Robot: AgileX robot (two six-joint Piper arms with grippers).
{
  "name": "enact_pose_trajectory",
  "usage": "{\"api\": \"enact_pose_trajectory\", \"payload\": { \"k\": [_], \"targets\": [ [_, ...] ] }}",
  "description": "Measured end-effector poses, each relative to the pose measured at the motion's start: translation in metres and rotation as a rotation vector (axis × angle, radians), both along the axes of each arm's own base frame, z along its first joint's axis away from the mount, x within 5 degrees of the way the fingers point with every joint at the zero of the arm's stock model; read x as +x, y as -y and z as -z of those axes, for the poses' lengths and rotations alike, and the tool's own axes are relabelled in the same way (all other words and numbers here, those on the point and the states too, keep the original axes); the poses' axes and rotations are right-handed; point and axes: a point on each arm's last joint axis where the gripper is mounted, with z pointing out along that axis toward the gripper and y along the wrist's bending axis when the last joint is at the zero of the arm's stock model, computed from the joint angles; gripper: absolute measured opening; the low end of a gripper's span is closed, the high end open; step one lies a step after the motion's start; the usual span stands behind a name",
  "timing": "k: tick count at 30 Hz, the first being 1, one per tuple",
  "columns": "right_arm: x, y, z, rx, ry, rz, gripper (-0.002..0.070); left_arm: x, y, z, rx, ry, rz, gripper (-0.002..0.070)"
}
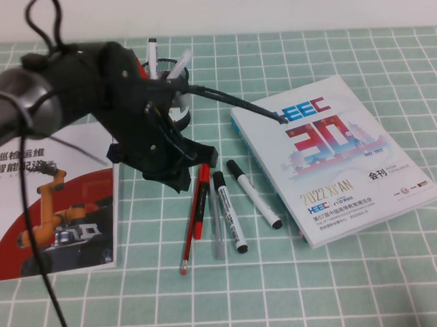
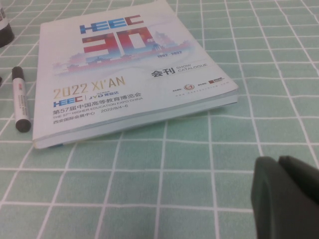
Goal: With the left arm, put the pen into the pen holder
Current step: Pick up the pen on the table
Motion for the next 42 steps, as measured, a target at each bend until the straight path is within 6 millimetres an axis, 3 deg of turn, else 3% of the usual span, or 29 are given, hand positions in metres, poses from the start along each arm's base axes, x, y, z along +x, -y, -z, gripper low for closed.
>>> {"api": "enact_pose_trajectory", "payload": {
  "k": [7, 14, 21, 30, 42],
  "targets": [
    [0.0, 0.0, 0.0, 0.0, 0.0, 0.0, -0.002, 0.006, 0.005, 0.022, 0.059, -0.057, 0.019, 0.0],
    [0.0, 0.0, 0.0, 0.0, 0.0, 0.0, -0.002, -0.006, 0.022, 0.024, 0.119, -0.037, 0.079, 0.0],
    [0.0, 0.0, 0.0, 0.002, 0.0, 0.0, -0.002, -0.005, 0.023, 0.026, 0.154, -0.008, 0.097, 0.0002],
    [0.0, 0.0, 0.0, 0.002, 0.0, 0.0, -0.002, -0.003, 0.024, 0.032, 0.159, -0.008, 0.103, 0.019],
    [0.0, 0.0, 0.0, 0.002, 0.0, 0.0, -0.002, 0.003, 0.027, 0.05, 0.162, -0.032, 0.045, 0.0214]
  ]
}}
